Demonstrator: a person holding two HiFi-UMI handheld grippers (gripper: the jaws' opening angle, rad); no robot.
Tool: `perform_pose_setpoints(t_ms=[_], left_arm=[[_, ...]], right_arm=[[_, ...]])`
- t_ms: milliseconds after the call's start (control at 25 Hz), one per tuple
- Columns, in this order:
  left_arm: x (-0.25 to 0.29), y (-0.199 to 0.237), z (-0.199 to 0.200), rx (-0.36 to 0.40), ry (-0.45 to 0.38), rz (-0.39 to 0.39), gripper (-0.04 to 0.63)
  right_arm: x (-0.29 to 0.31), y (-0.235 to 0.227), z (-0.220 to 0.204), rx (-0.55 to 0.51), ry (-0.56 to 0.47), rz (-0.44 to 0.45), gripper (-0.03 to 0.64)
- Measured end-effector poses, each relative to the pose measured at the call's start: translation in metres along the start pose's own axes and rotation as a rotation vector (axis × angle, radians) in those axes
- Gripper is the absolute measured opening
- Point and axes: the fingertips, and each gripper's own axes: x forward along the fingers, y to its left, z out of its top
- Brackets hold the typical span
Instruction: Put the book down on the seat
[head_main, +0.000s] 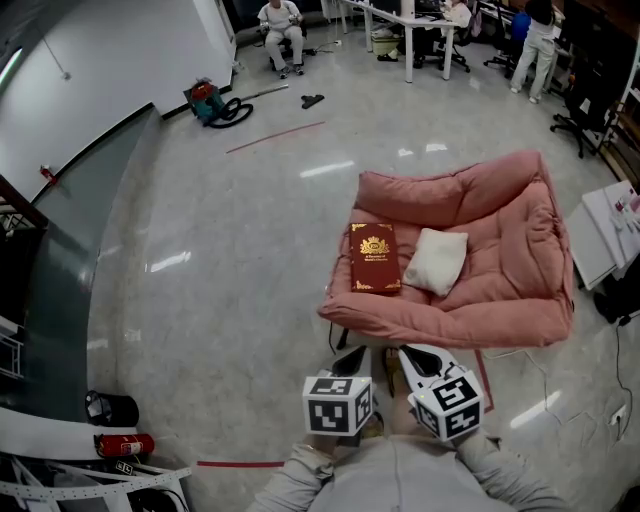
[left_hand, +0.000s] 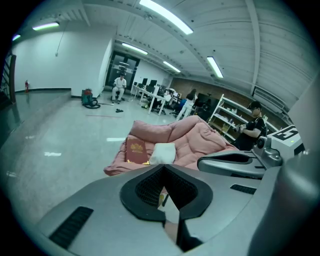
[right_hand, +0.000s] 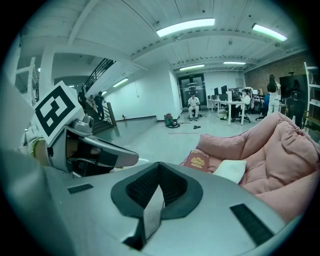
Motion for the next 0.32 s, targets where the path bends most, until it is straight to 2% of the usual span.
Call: perform_pose_setpoints(t_ms=[320], left_arm=[[0.0035,0.0009,0.0003,-0.011,0.007,0.001,0.008]], right_arm=[[0.0,-0.0041,0.0015,-0.008,0.006,0.003,0.005]])
